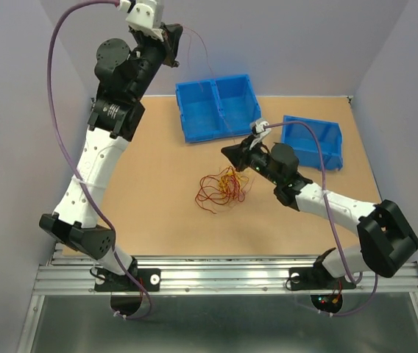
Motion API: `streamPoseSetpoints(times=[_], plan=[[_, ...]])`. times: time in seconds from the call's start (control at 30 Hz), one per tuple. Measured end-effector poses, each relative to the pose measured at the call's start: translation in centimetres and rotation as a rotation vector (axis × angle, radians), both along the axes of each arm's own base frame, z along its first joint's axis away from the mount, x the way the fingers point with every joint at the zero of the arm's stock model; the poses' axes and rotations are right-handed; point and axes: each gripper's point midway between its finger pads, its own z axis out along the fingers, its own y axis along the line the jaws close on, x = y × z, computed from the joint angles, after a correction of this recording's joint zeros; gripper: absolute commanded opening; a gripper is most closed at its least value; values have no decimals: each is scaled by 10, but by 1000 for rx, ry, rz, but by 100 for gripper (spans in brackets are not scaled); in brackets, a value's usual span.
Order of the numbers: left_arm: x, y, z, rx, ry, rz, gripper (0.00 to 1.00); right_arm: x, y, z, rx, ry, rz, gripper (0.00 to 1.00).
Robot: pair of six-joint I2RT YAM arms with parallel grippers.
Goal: Untangle the cables
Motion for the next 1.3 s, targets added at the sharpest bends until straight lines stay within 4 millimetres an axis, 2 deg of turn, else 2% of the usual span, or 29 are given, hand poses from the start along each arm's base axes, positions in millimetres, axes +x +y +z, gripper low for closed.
streamPoseSetpoints(times=[0.07, 0.13, 0.17, 0.2, 0.27, 0.3, 0.37, 0.4, 0.43, 0.53, 0.6, 0.7, 0.8, 0.97, 1.03, 1.2, 1.3], plan=[[16, 6, -30, 18, 40, -6, 0, -7, 1, 11, 26, -9, 28, 1], [25, 8, -74, 54, 98, -24, 0, -15, 4, 27, 51, -24, 66, 1], [28, 6, -113, 83, 162, -46, 0, -16, 7, 40, 63, -32, 84, 1], [28, 2, -136, 99, 196, -63, 0, -15, 12, 56, 77, -42, 101, 0], [31, -6, -203, 136, 291, -99, 0, -4, 22, 97, 92, -64, 111, 0], [32, -8, -228, 149, 329, -106, 0, 7, 29, 123, 105, -90, 110, 1], [31, -9, -270, 172, 395, -106, 0, 25, 41, 186, 155, -177, 101, 0], [33, -9, -283, 177, 415, -102, 0, 30, 43, 209, 172, -210, 95, 1], [36, -8, -286, 175, 416, -98, 0, 35, 45, 238, 199, -255, 88, 1], [48, -3, -277, 139, 373, -81, 0, 40, 46, 302, 264, -349, 76, 1], [51, 1, -267, 111, 346, -88, 0, 38, 44, 334, 306, -404, 71, 0], [51, 4, -256, 79, 303, -124, 0, 35, 42, 362, 351, -436, 76, 1], [44, -1, -260, 70, 292, -191, 0, 35, 42, 366, 368, -427, 79, 1], [5, -30, -293, 73, 345, -444, 0, 42, 45, 355, 365, -395, 67, 0], [-11, -39, -296, 63, 349, -537, 1, 45, 46, 348, 363, -381, 61, 1], [-40, -59, -282, 49, 297, -735, 17, 51, 53, 336, 377, -332, 72, 1], [-54, -74, -286, 52, 291, -838, 30, 50, 54, 338, 400, -330, 81, 1]])
